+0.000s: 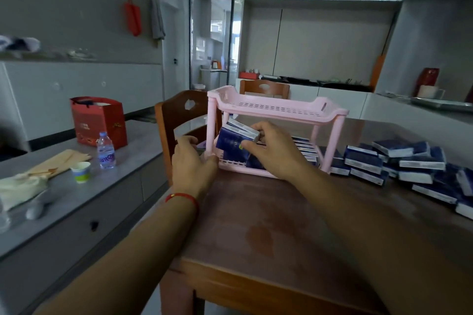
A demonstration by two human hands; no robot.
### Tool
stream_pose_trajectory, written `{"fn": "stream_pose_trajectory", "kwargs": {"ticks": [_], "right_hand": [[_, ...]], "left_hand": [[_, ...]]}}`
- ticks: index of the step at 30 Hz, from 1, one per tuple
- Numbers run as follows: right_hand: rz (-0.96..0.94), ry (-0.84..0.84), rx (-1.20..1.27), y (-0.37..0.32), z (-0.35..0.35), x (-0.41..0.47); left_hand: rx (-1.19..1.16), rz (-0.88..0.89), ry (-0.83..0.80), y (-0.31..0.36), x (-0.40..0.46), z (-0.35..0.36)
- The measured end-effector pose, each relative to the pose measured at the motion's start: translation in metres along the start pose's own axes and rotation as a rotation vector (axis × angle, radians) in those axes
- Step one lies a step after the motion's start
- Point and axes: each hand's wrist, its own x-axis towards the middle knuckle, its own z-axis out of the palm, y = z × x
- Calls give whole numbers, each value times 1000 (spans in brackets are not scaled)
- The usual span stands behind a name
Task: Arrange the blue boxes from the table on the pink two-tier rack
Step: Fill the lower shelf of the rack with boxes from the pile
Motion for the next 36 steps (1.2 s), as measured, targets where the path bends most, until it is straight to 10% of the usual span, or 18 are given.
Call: {"fn": "stream_pose_trajectory", "kwargs": {"ticks": [23, 28, 36], "right_hand": [[-121, -259, -547, 6, 14, 21], [-140, -203, -518, 16, 8, 9], [-327, -30, -556, 51, -5, -20]], "left_hand": [[54, 40, -79, -5, 2, 5], [217, 323, -22, -1, -5, 5], [647, 686, -363, 7, -18, 20]]}}
